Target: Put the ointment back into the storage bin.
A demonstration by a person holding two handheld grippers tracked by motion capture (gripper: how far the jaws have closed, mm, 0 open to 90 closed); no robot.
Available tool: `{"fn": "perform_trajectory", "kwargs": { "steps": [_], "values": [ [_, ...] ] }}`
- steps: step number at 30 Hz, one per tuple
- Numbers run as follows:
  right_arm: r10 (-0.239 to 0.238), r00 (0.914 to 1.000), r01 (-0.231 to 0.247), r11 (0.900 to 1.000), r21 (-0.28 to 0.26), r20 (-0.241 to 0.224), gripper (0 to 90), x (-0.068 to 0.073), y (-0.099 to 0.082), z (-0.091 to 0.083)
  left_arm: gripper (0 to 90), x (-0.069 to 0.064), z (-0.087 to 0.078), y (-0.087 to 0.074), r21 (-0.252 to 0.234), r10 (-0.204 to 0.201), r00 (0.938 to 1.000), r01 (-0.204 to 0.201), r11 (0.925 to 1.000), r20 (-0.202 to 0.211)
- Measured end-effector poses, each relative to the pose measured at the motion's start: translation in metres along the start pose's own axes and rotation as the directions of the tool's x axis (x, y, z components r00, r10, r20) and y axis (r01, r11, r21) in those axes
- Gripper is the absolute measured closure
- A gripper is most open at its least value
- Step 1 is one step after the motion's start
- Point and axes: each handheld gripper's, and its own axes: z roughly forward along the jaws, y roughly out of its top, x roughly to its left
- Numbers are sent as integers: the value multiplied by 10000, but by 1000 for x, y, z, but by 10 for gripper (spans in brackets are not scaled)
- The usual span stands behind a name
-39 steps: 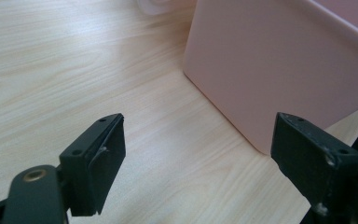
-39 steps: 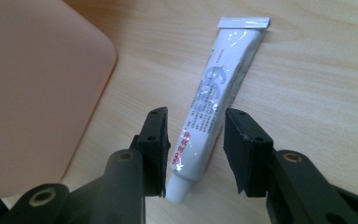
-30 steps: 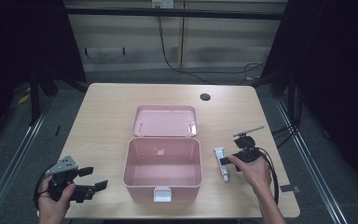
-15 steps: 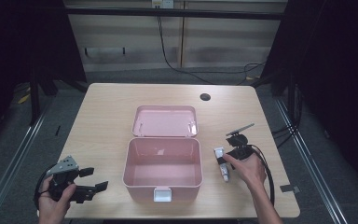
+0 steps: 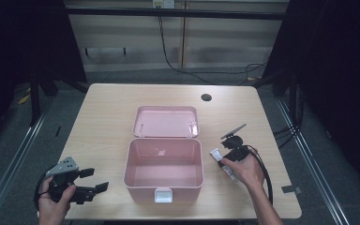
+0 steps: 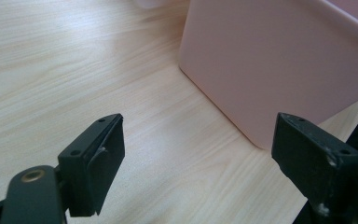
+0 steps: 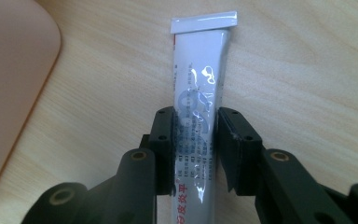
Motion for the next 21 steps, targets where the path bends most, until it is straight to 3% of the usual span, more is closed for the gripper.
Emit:
{"fn": "perform_trajectory", "kwargs": {
  "steps": [4,11,15,21],
  "values": [
    [-120,9998,112,9989,448,174,694,2,6,0,171,0,0,0,11,23,10000,-23,10000,1],
    [-256,9996,247,9947,999,86,720,-1,14,-3,172,1,0,0,-11,3,10000,-3,10000,8],
    [-110,9999,108,9932,1155,13,722,-2,15,-4,172,1,-1,0,-16,-1,10000,1,10000,-9],
    [-289,9995,302,9891,1443,-109,722,-3,13,-6,172,1,0,0,15,7,10000,-7,10000,21]
  ]
}}
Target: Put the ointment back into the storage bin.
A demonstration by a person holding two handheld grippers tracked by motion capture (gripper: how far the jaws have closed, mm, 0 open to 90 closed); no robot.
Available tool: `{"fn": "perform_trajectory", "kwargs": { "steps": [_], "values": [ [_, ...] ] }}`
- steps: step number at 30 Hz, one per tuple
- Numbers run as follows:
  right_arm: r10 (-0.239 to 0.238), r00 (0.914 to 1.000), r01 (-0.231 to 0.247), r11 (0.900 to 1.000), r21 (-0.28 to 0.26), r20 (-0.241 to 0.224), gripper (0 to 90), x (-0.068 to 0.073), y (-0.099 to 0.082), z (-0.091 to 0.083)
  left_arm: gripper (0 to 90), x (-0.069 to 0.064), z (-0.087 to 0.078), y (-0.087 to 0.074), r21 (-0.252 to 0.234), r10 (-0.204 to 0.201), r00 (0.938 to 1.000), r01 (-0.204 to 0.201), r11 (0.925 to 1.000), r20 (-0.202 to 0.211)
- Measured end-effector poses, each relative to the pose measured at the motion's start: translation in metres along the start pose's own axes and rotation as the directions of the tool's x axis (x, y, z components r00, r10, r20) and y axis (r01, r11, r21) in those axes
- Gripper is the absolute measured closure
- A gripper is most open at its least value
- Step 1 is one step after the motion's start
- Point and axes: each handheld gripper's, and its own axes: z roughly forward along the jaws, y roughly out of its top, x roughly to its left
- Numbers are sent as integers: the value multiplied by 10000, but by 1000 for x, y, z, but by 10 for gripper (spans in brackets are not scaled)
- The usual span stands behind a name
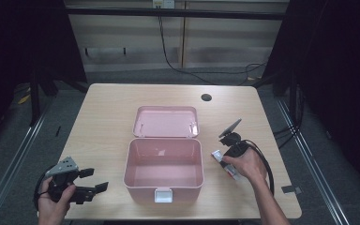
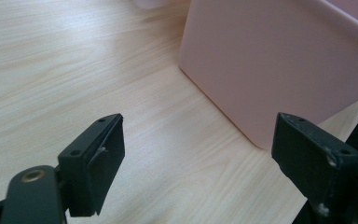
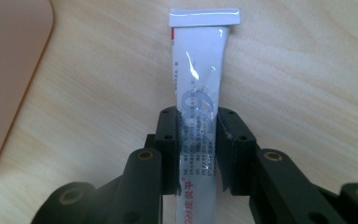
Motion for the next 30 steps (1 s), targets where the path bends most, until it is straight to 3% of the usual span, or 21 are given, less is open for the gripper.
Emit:
{"fn": "perform_trajectory", "kwargs": {
  "steps": [2,7,14,17,22,30],
  "values": [
    [-76,9998,82,9996,286,-205,722,-1,-1,-2,172,0,0,0,-30,-13,10000,13,10000,-10],
    [-89,9979,116,9990,425,-640,722,-3,-4,-4,172,0,0,0,-28,-7,10000,7,10000,-39],
    [-279,9958,309,9990,329,-876,722,-4,-9,-9,172,0,0,0,-24,-18,10000,18,10000,-21],
    [-480,9925,522,9980,351,-1124,721,-4,-11,-13,172,0,0,0,46,-27,10000,27,10000,-16],
    [-424,9868,478,9984,310,-1563,721,-5,-17,-20,165,1,-1,-1,-46,-113,9999,112,9999,-92],
    [-564,9860,617,9977,290,-1572,721,-3,-21,-25,165,2,-1,-1,-25,-147,9997,147,9999,-188]
  ]
}}
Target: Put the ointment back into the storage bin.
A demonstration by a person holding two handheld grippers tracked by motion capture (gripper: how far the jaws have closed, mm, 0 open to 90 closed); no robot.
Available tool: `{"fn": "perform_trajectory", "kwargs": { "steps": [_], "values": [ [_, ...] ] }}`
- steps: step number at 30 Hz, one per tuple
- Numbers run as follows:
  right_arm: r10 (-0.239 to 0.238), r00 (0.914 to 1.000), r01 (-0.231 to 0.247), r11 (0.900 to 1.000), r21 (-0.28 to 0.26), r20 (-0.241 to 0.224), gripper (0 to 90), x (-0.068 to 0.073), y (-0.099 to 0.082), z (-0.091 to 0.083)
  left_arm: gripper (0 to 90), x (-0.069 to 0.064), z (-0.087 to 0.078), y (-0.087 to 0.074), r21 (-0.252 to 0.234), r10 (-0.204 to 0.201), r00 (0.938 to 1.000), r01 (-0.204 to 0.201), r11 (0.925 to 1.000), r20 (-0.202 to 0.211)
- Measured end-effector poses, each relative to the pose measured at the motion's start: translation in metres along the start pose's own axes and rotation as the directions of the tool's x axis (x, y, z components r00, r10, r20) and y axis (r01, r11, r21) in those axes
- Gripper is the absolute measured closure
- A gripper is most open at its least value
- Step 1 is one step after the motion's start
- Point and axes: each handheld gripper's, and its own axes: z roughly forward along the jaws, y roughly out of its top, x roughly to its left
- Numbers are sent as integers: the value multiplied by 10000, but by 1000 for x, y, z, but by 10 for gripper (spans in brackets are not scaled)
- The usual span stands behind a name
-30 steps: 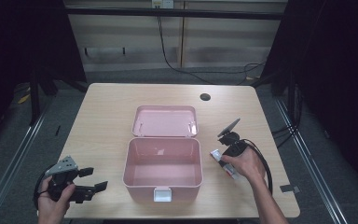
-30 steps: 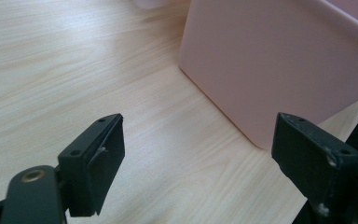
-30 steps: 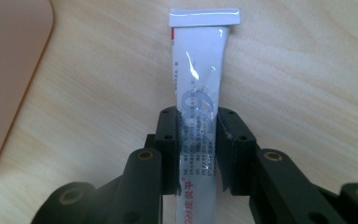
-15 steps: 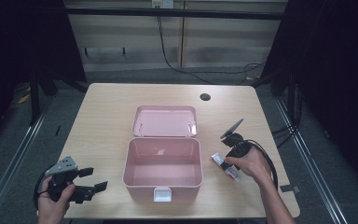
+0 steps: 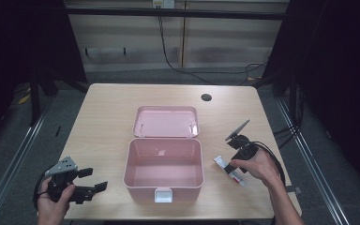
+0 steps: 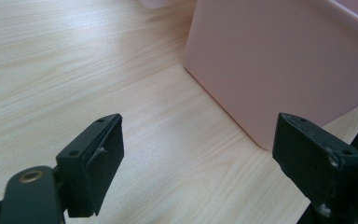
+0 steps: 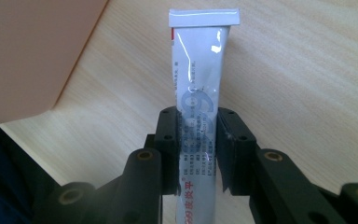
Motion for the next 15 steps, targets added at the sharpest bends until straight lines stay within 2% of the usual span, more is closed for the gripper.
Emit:
{"fn": "perform_trajectory", "kwargs": {
  "steps": [2,7,15],
  "values": [
    [-242,9996,243,9997,-65,140,721,3,-1,-6,165,0,0,0,-21,-7,10000,7,10000,1],
    [-426,9990,429,9986,-306,98,721,7,-2,-14,165,0,-1,-1,-43,3,10000,-3,10000,-15],
    [-746,9971,751,9968,-268,169,721,11,-4,-19,165,1,-1,-1,-35,-30,10000,30,10000,7]
  ]
}}
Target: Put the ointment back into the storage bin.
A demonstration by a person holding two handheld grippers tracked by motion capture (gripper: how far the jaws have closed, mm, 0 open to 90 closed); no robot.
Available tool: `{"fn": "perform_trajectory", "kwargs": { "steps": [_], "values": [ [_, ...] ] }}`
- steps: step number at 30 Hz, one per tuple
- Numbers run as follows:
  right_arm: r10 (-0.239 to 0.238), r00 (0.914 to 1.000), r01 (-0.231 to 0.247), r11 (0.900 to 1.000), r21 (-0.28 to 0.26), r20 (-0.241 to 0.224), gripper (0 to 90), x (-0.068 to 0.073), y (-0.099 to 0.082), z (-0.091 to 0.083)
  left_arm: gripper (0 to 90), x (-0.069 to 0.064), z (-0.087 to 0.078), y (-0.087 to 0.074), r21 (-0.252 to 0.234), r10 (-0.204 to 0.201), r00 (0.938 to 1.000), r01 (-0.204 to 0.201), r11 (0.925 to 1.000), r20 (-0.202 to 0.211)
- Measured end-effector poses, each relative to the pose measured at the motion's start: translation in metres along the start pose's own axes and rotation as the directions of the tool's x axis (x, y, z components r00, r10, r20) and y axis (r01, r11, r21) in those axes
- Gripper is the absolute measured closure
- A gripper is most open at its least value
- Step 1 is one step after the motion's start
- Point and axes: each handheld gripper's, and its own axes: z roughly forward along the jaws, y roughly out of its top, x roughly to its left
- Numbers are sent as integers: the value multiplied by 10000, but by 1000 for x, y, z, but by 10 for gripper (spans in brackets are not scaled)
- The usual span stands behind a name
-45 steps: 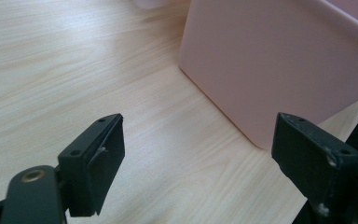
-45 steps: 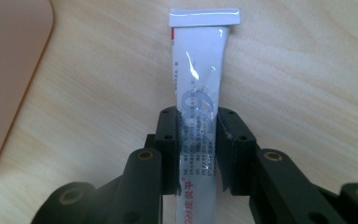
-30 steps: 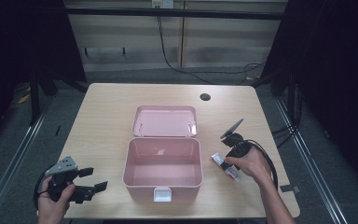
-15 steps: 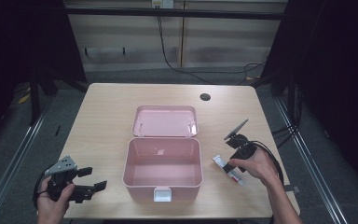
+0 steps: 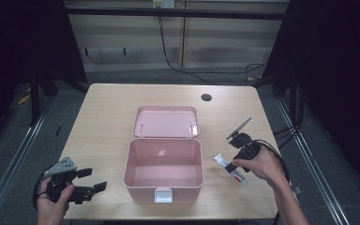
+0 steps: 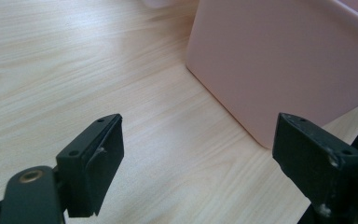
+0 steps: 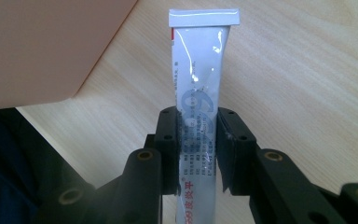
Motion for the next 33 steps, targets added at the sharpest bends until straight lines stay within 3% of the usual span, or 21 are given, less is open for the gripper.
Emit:
{"fn": "perform_trajectory", "kwargs": {
  "steps": [17,33],
  "values": [
    [-643,9973,636,9977,-218,-366,721,6,-5,-20,165,0,0,0,-6,-33,10000,33,10000,-3],
    [-1252,9895,1222,9915,-436,-719,720,12,-6,-38,165,1,-1,0,-33,-49,10000,49,10000,-39]
  ]
}}
